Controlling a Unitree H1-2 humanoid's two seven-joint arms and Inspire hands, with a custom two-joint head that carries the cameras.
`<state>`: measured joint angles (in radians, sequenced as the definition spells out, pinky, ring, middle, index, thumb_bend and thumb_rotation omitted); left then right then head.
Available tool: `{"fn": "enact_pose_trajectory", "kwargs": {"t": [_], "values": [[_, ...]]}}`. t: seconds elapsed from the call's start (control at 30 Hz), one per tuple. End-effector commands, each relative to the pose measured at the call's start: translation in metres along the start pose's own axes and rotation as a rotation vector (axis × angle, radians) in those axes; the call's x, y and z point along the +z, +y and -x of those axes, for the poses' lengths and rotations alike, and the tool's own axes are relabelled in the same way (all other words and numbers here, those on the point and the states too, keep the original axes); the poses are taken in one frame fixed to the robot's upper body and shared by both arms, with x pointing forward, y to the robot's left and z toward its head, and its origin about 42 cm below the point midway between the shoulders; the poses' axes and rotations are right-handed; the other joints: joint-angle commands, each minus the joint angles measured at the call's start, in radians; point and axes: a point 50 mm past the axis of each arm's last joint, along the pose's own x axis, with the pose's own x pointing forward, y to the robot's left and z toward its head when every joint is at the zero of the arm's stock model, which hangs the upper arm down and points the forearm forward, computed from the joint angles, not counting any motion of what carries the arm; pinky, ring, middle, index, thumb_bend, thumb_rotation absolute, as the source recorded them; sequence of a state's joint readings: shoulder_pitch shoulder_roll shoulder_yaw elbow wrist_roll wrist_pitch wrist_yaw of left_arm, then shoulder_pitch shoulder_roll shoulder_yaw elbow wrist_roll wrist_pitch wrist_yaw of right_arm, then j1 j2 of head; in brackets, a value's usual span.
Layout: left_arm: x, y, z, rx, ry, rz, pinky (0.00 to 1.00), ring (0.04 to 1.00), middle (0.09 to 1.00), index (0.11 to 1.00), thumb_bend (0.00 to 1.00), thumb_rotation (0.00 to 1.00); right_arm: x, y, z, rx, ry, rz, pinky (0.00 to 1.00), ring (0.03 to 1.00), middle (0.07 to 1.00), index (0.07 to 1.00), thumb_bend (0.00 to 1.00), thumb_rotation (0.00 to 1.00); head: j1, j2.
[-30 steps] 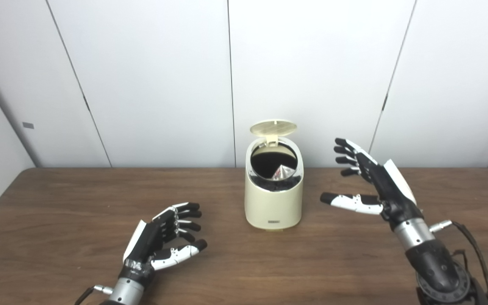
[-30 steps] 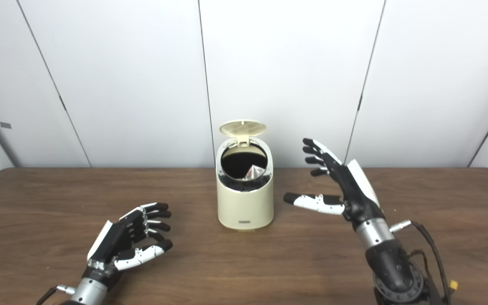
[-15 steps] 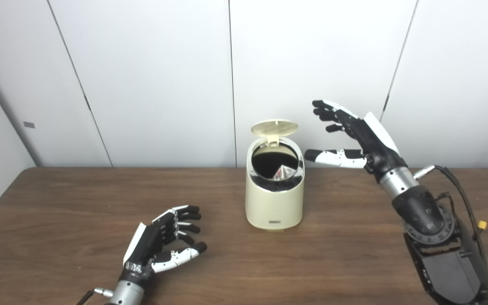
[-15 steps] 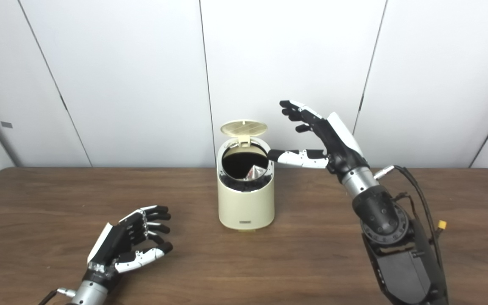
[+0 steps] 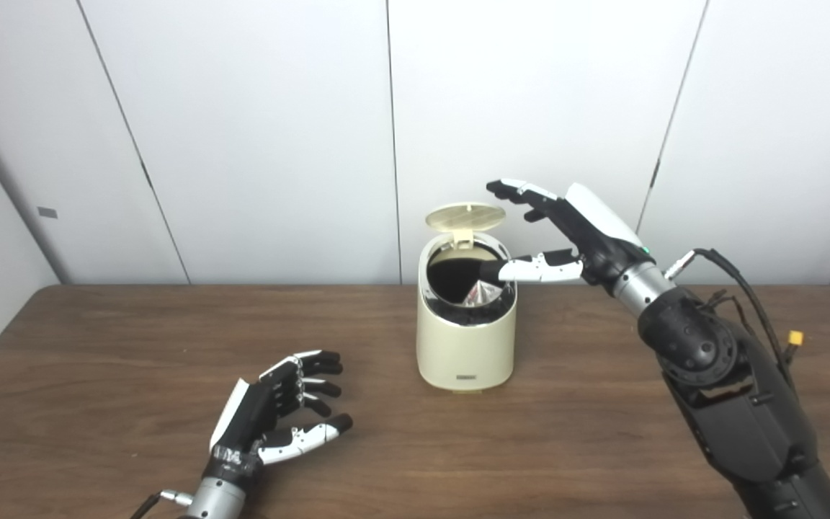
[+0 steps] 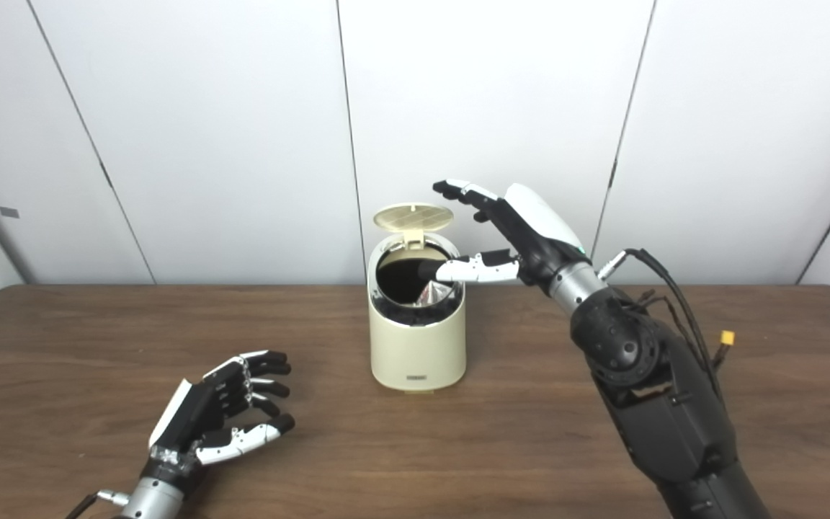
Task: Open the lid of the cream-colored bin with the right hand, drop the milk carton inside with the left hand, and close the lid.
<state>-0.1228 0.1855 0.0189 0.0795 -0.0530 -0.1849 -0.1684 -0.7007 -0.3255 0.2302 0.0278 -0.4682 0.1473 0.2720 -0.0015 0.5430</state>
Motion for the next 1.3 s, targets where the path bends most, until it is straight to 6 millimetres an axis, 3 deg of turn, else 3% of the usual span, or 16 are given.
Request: {"fn": "enact_pose_trajectory", "kwargs": {"t": [0.0, 0.27, 0.7, 1.0, 1.27], "values": [[0.013, 0.005, -0.008, 0.012, -0.076, -0.021, 0.53, 0.638, 0.728, 0.759, 0.66, 0.03, 0.027, -0.025, -0.011, -0.048, -0.093, 0.066, 0.78, 0.878, 0.856, 0.852, 0.68, 0.58, 0.000, 0.002], [0.011, 0.003, -0.008, 0.015, -0.075, -0.010, 0.54, 0.648, 0.735, 0.760, 0.67, 0.04, 0.041, -0.027, -0.010, -0.019, -0.135, 0.113, 0.75, 0.884, 0.863, 0.846, 0.71, 0.58, 0.005, 0.004], [0.011, 0.005, -0.007, 0.015, -0.081, -0.028, 0.54, 0.644, 0.732, 0.758, 0.67, 0.06, 0.044, -0.039, 0.008, 0.043, -0.163, 0.228, 0.84, 0.967, 0.851, 0.838, 0.74, 0.64, 0.011, 0.008], [0.009, 0.006, -0.006, 0.015, -0.069, -0.023, 0.55, 0.648, 0.731, 0.756, 0.68, 0.06, 0.047, -0.042, 0.013, 0.097, -0.178, 0.310, 0.81, 0.969, 0.829, 0.830, 0.78, 0.60, 0.012, 0.015], [0.007, 0.005, -0.004, 0.018, -0.058, -0.025, 0.55, 0.652, 0.736, 0.758, 0.69, 0.09, 0.049, -0.041, 0.010, 0.124, -0.227, 0.420, 0.85, 0.951, 0.799, 0.808, 0.79, 0.63, 0.014, 0.018]]}}
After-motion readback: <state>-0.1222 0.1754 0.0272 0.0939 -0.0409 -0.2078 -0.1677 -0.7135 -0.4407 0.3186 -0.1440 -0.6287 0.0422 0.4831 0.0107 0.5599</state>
